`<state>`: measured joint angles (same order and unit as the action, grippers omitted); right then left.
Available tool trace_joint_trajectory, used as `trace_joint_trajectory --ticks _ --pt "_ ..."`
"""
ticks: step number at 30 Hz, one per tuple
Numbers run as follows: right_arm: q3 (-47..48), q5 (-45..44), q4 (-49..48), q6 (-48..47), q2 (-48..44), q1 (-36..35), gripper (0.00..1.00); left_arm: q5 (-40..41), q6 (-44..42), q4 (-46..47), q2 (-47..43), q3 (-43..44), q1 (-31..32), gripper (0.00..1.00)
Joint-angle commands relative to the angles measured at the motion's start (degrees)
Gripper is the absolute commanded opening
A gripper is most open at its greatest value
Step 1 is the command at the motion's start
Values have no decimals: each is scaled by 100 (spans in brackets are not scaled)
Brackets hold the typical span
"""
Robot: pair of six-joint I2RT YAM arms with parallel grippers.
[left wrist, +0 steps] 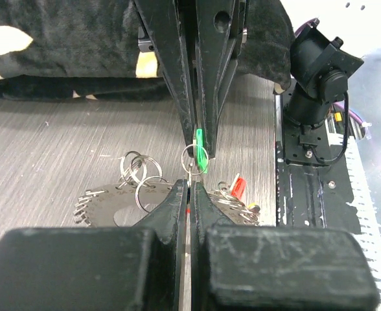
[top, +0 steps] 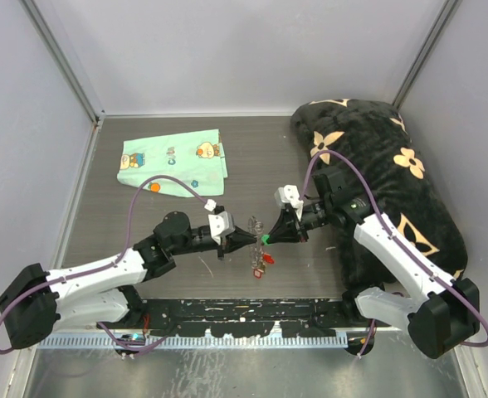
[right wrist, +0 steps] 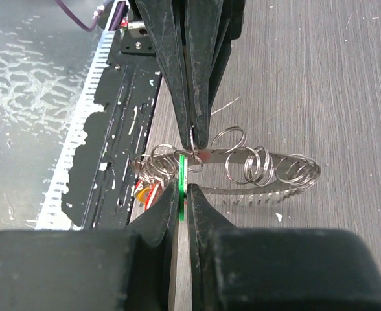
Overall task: Remove the keys from the keyring
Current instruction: Remove the key from the keyring.
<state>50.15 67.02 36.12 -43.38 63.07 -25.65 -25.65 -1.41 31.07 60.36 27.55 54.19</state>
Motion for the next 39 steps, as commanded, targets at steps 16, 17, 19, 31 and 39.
trace_joint_trajectory --ticks 16,17,19,31,39 --pt "692 -581 1497 -1671 279 -60 1 -536 -1323 -929 132 756 -15 0" --pt "707 -558 1517 -1677 322 -70 0 -557 -1359 -897 165 752 -12 0" --pt "755 -471 1592 -1715 393 -76 1 -587 -1430 -868 208 752 -20 0" --pt "895 -279 1837 -1834 788 -155 1 -853 -1872 -1236 347 880 -16 0" --pt "931 -161 1665 -1474 949 -175 2 -915 -2185 -1685 388 1115 -16 0"
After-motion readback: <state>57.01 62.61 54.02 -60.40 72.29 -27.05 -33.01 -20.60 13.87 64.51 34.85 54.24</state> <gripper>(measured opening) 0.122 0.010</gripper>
